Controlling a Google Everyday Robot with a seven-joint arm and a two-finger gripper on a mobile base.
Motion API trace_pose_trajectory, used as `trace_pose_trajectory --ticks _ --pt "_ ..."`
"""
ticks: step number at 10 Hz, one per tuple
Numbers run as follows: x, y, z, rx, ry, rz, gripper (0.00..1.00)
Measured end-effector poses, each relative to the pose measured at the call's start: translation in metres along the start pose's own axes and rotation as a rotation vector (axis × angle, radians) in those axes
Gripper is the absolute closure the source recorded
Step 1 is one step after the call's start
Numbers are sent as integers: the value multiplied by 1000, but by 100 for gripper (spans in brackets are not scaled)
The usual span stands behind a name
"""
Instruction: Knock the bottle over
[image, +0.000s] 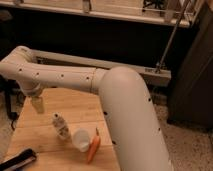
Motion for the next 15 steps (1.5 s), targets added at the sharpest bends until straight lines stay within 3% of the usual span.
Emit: trace_pose_trajectory --ticks 6,8,9,11,13,15 --pt "0 0 0 0 1 -2 20" --pt "11 -4 0 6 28 -10 20" --pt "21 -12 5 27 55 -19 20" --pt "44 -45 31 117 102 -37 21" --pt "41 -71 51 183 92 -37 35" --pt "20 -93 60 233 47 -13 57"
